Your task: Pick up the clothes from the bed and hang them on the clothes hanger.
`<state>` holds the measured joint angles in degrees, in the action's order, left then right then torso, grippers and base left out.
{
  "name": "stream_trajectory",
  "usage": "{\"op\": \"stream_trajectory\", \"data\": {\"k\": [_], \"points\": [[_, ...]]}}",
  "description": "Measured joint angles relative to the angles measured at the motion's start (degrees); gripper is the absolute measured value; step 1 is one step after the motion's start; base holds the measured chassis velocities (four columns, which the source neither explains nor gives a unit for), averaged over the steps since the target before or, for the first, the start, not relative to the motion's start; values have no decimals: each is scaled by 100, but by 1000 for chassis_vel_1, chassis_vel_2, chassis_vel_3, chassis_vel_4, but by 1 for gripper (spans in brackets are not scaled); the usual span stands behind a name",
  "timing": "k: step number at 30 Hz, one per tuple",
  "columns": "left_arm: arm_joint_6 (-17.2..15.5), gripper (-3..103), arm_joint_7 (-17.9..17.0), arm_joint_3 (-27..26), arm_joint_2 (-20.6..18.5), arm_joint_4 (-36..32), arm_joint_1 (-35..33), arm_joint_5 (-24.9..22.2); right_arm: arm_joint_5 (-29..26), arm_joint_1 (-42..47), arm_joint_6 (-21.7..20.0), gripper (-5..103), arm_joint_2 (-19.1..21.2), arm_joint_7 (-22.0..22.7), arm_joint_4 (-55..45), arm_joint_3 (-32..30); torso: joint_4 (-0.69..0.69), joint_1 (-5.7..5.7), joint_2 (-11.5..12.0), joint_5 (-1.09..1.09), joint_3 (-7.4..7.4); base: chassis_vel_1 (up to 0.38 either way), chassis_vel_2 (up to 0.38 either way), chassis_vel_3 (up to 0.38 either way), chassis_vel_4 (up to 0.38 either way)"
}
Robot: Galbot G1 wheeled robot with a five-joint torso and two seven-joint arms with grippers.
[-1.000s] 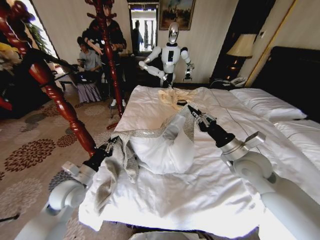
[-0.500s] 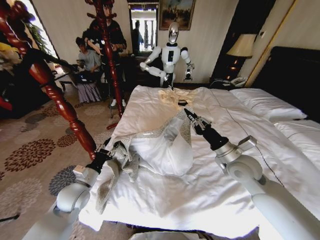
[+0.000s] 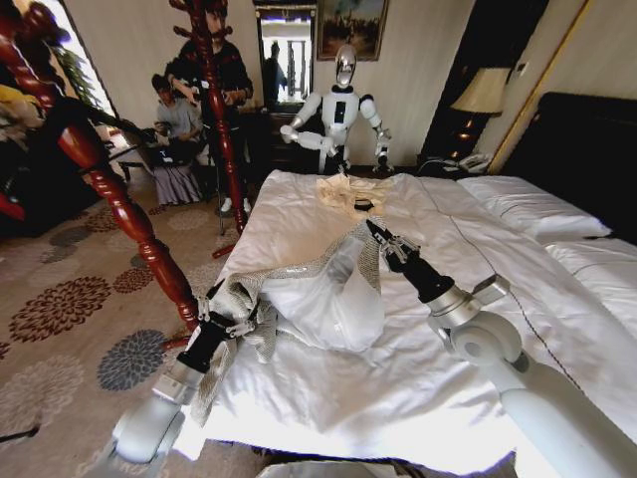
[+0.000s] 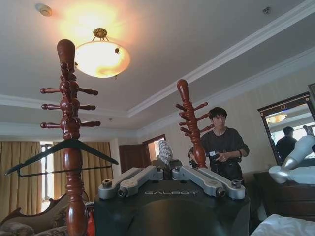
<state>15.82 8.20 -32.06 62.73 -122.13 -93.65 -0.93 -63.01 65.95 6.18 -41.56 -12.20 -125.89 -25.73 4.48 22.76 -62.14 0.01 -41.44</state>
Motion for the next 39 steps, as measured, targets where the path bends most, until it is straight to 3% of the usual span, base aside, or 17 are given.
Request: {"op": "stream_trajectory", "data": {"k": [13, 33, 39], "points": [[27, 100, -53, 555, 185, 953, 401, 764, -12, -17, 27, 3, 8, -7, 38, -21, 0, 0, 0, 0, 0, 0, 0, 0, 0], [44, 103, -759, 944, 1014, 1717, 861, 1491, -19, -11, 46, 3, 16, -9, 70, -10, 0, 0, 0, 0, 0, 0, 0, 0, 0], [69, 84, -780, 979, 1140, 1728, 901, 1550, -19, -9, 49, 3, 17, -13, 49, -8, 0, 0, 0, 0, -1, 0, 0, 0, 0]]}}
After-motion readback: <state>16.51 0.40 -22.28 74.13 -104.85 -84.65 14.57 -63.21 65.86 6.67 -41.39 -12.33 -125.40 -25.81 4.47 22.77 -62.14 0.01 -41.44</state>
